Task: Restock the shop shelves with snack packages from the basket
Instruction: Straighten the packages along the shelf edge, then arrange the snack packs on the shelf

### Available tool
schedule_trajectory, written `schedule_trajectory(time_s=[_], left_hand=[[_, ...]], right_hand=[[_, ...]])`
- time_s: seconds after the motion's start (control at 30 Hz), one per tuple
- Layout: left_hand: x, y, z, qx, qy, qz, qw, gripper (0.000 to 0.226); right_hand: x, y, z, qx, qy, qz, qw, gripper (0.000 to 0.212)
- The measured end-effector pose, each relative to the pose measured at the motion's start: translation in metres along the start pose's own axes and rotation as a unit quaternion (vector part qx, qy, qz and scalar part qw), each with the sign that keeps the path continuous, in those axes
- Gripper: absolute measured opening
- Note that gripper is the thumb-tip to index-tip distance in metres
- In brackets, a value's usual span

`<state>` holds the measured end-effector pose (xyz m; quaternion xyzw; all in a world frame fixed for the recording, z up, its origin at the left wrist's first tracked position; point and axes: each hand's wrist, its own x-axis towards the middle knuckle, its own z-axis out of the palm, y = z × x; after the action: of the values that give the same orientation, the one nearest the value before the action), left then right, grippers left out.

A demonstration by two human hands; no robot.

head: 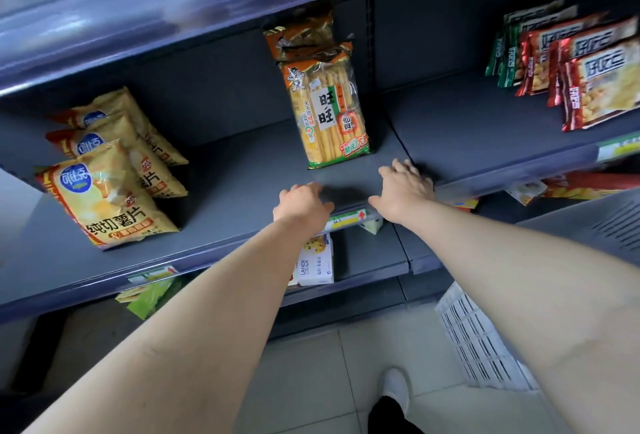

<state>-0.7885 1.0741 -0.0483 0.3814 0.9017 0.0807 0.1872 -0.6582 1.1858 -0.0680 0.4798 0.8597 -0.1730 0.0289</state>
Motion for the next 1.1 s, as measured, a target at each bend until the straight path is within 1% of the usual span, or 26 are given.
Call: schedule_trajectory(time_s=[0.13,0.23,0.33,0.47,0.57,0.63,0.7,0.83,1.0,1.1], left_hand=[[-0.04,0.003,0.008,0.005,-0.008,0.021,1.0,0.046],[-0.076,0.019,0.016,-0.004,-0.025,0.033,0.999,0.053],[-0.107,0.047,0.021,-0.014,-0.042,0.067,0.997,0.052],[-0.136,0.095,0.016,-0.016,-0.044,0.124,0.991,0.051],[-0.143,0.13,0.014,-0.029,-0.038,0.144,0.988,0.051],[-0.141,0.154,0.017,-0.035,-0.035,0.15,0.987,0.058],[-0.138,0.181,0.022,-0.038,-0.03,0.155,0.987,0.062],[-0.12,0.243,0.044,-0.054,-0.029,0.148,0.987,0.063],[-0.071,0.336,0.08,-0.089,-0.032,0.082,0.992,0.075],[-0.036,0.393,0.097,-0.129,-0.031,0.025,0.991,0.081]], right_hand=[[-0.053,0.021,-0.005,-0.003,0.012,0.002,1.0,0.063],[-0.097,0.045,-0.011,-0.004,0.028,0.009,1.0,0.059],[-0.13,0.075,-0.022,0.002,0.029,0.033,0.999,0.052],[-0.159,0.112,-0.048,0.031,0.043,0.069,0.996,0.052],[-0.17,0.142,-0.07,0.038,0.066,0.088,0.993,0.049],[-0.173,0.164,-0.083,0.045,0.083,0.099,0.991,0.052],[-0.17,0.189,-0.095,0.059,0.099,0.108,0.987,0.055],[-0.145,0.249,-0.116,0.088,0.11,0.125,0.982,0.061],[-0.073,0.338,-0.154,0.122,0.104,0.122,0.98,0.06],[-0.03,0.389,-0.176,0.147,0.076,0.106,0.981,0.064]])
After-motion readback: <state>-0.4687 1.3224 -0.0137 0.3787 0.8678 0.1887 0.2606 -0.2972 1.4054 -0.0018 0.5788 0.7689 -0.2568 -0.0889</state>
